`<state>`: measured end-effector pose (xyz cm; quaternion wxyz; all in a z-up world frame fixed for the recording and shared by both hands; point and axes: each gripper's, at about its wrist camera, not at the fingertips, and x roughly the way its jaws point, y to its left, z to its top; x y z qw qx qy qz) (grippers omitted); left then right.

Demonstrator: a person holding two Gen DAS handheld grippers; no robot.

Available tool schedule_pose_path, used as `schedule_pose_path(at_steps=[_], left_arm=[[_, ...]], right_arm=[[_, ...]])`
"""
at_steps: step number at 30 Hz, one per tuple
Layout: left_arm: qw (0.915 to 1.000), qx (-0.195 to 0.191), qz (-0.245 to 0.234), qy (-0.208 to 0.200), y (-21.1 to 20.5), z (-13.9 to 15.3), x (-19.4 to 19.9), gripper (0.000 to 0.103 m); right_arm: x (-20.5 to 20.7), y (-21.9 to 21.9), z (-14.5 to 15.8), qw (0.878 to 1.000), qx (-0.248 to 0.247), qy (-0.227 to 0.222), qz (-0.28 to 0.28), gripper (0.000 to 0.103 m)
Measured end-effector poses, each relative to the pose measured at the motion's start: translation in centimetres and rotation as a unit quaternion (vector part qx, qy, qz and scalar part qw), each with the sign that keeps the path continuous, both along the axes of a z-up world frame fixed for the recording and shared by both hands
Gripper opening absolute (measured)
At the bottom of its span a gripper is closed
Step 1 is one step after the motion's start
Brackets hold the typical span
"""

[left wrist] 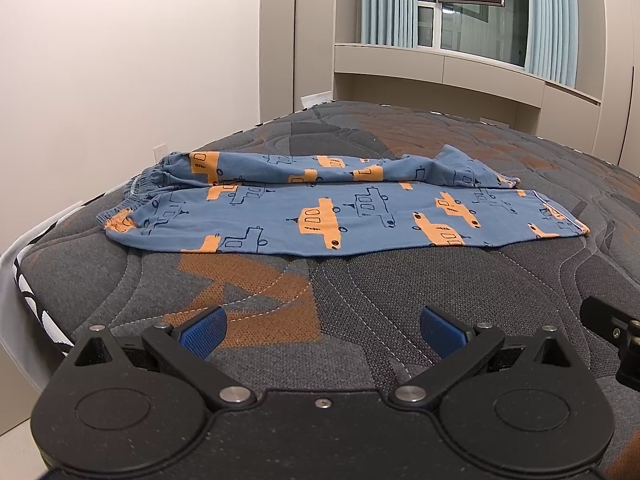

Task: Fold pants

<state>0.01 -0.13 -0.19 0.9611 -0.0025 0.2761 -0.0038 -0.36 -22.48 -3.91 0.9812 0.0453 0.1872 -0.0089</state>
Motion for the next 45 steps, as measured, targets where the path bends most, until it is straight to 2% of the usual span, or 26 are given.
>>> schedule_pose_path(at_steps=[14, 22, 32, 39, 45], left_arm=[[1.0000, 0.000, 0.000, 0.001, 0.0, 0.0, 0.0, 0.102], [1.0000, 0.001, 0.000, 0.003, -0.2, -0.5, 0.1, 0.102], [0.9999, -0.002, 0.004, 0.009, 0.0, -0.5, 0.5, 0.102], [0.9999, 0.003, 0.009, 0.006, 0.4, 0.3, 1.1, 0.102], [0.9996, 0.017, 0.019, -0.011, 1.3, 2.4, 2.7, 0.103]], right_arm=[[-0.2, -0.2, -0.2, 1.000, -0.002, 0.002, -0.001, 0.103], [0.4, 0.0, -0.4, 1.000, 0.005, 0.021, 0.005, 0.103], [0.9, 0.5, -0.3, 0.999, -0.011, 0.038, 0.003, 0.103], [1.0, 0.2, 0.2, 0.999, -0.006, 0.035, 0.004, 0.103], [1.4, -0.1, 0.8, 1.000, -0.014, 0.026, 0.011, 0.103]])
